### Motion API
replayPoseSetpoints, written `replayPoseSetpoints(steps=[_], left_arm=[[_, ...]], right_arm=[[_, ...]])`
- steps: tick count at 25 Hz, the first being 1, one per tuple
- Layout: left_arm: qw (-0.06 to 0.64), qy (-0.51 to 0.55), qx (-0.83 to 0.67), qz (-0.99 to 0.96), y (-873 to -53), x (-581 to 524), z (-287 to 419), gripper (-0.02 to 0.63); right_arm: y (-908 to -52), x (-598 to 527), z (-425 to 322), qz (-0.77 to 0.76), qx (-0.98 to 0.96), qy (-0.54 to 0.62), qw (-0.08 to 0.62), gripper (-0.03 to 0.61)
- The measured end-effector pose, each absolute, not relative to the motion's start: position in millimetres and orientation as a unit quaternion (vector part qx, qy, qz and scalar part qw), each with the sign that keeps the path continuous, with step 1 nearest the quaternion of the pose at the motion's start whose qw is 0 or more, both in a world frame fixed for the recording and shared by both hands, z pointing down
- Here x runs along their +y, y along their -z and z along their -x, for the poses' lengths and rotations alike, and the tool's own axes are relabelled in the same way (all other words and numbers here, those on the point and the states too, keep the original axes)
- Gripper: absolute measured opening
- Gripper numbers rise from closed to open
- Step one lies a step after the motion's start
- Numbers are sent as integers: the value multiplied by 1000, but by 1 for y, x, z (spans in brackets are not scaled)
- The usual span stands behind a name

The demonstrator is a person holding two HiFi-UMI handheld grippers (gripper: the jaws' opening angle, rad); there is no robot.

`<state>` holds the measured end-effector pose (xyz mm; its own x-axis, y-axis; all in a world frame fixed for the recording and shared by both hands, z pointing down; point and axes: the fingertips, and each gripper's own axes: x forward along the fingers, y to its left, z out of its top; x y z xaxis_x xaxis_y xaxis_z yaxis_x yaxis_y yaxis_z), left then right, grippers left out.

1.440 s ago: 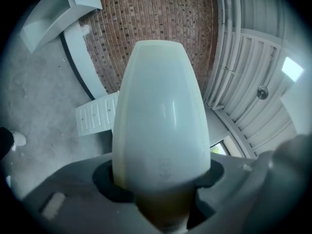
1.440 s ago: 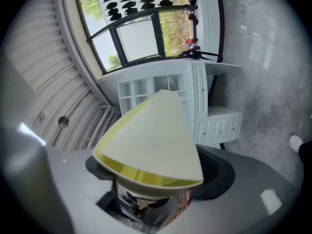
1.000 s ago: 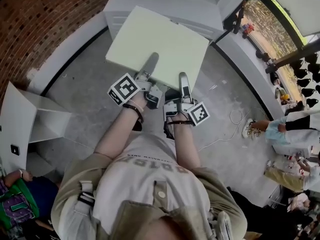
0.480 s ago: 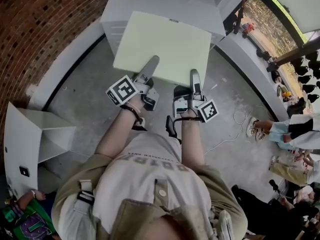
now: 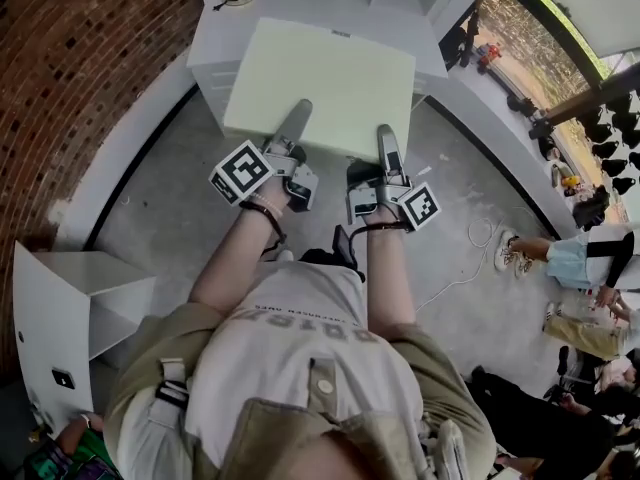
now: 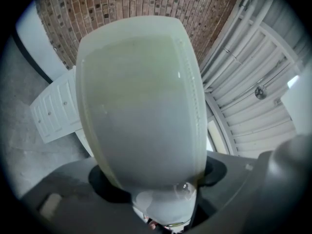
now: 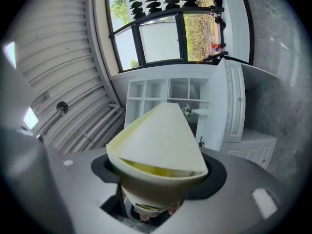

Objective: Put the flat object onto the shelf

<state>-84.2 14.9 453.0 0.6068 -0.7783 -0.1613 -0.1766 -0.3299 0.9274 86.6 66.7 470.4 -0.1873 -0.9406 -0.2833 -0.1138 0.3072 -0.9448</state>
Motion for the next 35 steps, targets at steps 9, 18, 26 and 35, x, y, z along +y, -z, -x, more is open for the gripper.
replayPoseSetpoints(steps=[9, 18, 26, 35], left_arm=[[469, 342, -328, -745, -419, -55, 68, 347], [468, 368, -332, -732, -413, -119, 45, 344], [455, 376, -338, -733, -396, -171, 21, 342], [431, 393, -341, -737, -372, -230, -12, 341]], right_arm=[[-445, -3, -104, 401, 641, 424, 498, 330], [-429, -76, -130, 391, 666, 422, 476, 330], [-411, -135, -154, 374, 690, 424, 453, 330], [-387, -203, -186, 348, 718, 417, 436, 330]])
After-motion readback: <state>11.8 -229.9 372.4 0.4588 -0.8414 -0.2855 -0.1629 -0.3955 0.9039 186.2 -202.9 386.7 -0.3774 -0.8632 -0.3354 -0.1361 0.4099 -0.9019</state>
